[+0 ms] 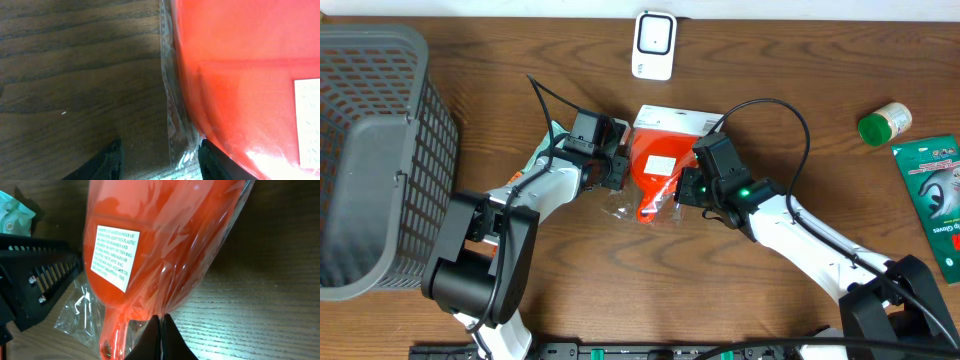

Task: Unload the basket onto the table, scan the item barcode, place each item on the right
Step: 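Rotate the dustpan upright between both grippers, card toward scanner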

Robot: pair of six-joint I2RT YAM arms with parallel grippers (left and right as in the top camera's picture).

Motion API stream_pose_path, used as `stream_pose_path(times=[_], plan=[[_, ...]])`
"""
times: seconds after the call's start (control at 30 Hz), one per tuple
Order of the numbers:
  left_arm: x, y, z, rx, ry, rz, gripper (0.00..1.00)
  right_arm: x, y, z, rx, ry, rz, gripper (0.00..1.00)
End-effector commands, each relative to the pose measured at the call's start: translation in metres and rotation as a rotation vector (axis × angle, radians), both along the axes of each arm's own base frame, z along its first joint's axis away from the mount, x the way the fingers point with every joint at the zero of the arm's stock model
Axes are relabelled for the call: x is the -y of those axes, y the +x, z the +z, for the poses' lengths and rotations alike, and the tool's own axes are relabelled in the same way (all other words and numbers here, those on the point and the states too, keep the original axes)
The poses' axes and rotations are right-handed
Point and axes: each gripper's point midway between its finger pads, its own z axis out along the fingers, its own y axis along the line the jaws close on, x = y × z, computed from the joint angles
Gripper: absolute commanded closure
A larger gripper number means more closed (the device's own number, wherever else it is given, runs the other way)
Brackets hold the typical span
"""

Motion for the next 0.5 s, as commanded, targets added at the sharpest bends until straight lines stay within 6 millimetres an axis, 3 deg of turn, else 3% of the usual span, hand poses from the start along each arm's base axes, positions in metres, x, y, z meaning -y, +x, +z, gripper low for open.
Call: stream_pose_path(times=[0.0, 0.13, 0.3, 0.33, 0.4, 0.47], plan=[[-0.016, -0.021, -0.035, -0.100, 0.072, 0.023, 0.50, -0.002, 0.002, 0.006, 0.021, 0.011, 0.024, 0.99], [-0.016, -0.021, -0.035, -0.100, 0.073, 0.024, 0.55, 0.000, 0.002, 0.005, 0.022, 0.004, 0.026, 0.99], [-0.021, -0.019, -0.035, -0.114, 0.053, 0.065, 0.46, 0.007, 0.004, 0.004, 0.014, -0.003, 0.010, 0.99], [-0.020, -0.019, -0.034, -0.123, 0.034, 0.063, 0.48, 0.008, 0.005, 0.004, 0.015, -0.005, 0.008, 0.99], [-0.014, -0.022, -0.031, -0.145, -0.024, 0.044, 0.69, 0.011, 0.007, 0.004, 0.016, -0.005, 0.001, 0.99], [-0.002, -0.028, -0.026, -0.174, -0.109, 0.006, 0.76, 0.014, 0.008, 0.004, 0.016, -0.005, -0.008, 0.99]])
